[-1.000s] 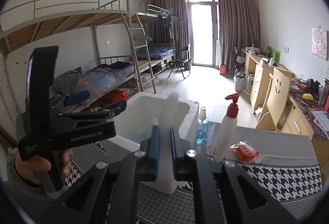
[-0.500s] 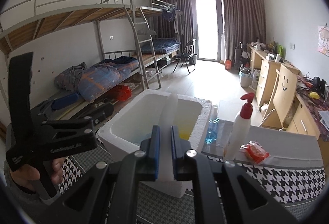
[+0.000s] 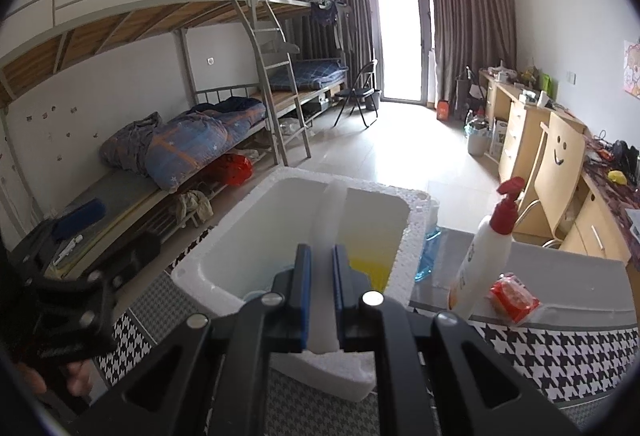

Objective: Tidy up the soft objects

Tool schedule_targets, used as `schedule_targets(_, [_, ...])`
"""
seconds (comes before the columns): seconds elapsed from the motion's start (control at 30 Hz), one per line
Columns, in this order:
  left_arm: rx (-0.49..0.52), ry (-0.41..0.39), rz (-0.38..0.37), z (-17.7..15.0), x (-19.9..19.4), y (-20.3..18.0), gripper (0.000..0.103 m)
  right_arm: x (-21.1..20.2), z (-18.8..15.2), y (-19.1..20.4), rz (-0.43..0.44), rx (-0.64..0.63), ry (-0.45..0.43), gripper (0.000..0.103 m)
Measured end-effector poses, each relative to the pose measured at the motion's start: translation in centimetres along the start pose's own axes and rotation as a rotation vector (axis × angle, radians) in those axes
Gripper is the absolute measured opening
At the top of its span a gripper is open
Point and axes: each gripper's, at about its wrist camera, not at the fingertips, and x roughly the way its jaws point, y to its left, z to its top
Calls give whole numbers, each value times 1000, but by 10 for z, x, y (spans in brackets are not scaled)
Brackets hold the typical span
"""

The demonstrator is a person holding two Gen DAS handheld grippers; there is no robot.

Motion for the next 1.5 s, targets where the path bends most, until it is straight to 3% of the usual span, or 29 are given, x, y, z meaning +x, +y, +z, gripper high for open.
schedule_targets(0.07, [0,2,-1,-1,0,1,102,6,-1,-1,-3,3,16,20])
schedule_targets(0.13, [-1,5,-3,-2,0,1,102,10,-3,-2,-7,5,34,38])
schedule_targets(0.2, [0,7,-3,-4,-1,1,102,7,-6,-3,-12,6,19,68])
schedule_targets(0.23, [-1,9,-2,-4,-1,1,102,3,-6,-3,-15,3,6,70])
schedule_targets(0.83, [10,-29,-20,-8,-28,-11,102,-48,-17,2,-40,-7,-77,72])
schedule_targets(1.27, [10,-68,-42,-21,-69,-21,102,-94,-44,10,-65,6,-184,98])
schedule_targets(1.5, [23,-83,-52,-29,-86,-28,102,-119,-63,14,-72,10,-215,98])
